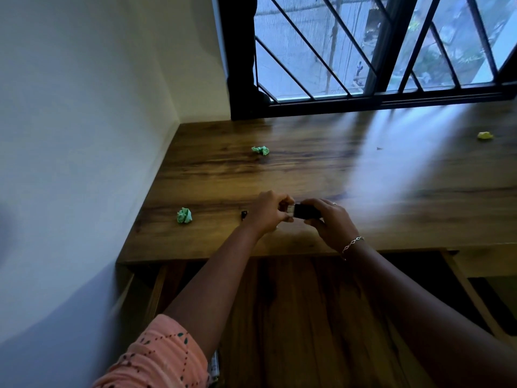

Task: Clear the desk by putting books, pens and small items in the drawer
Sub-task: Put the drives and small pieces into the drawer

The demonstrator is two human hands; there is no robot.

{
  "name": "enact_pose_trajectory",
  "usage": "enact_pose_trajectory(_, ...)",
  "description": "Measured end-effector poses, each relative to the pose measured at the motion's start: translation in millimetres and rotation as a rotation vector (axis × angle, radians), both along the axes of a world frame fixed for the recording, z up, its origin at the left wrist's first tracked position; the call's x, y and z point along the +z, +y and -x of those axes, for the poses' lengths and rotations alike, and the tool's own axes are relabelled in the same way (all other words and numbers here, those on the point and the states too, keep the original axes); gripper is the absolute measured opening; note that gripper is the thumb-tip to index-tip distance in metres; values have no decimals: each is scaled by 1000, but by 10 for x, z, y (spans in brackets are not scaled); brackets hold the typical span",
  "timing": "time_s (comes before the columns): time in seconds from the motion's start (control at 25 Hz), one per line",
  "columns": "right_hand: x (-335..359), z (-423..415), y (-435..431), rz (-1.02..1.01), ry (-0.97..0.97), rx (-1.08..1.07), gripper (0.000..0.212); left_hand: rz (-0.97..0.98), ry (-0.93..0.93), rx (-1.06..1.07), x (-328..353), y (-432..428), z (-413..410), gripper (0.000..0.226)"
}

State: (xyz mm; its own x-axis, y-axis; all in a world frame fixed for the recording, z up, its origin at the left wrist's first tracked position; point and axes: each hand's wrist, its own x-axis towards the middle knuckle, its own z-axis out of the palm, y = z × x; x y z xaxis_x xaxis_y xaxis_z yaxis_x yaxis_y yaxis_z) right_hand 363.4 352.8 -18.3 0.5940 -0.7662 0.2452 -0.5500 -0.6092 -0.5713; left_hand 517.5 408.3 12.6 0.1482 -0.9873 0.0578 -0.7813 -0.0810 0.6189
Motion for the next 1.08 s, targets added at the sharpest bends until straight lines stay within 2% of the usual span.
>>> enact_pose_trajectory(0.2,-9,0,30,-44,-104,-91,42,75,4,-16,53,-21,52,38)
enact_pose_trajectory(0.36,-63,-6,104,-85,-118,-165,53,75,-13,-108,106,-45,150,40)
enact_pose_trajectory(0.52,-59,-77,153,-249,-299,-183,38,41,26,-94,148,-47,100,45)
enact_pose_trajectory(0.64,-34,-106,155,-326,-323,-230,29,27,204,-29,124,37,54,34)
enact_pose_trajectory(0.76,25,-140,240,-476,-384,-185,22,-26,440,13,117,152,-2,19)
enact_pose_trajectory(0.84,43,-162,343,-557,-370,-159,22,-72,533,33,119,240,-47,15)
enact_pose_trajectory(0.96,63,-195,545,-664,-363,-85,38,-170,555,29,156,415,-96,16)
enact_pose_trajectory(1.08,-37,-234,822,-671,-258,-42,57,-320,535,67,123,675,-147,13)
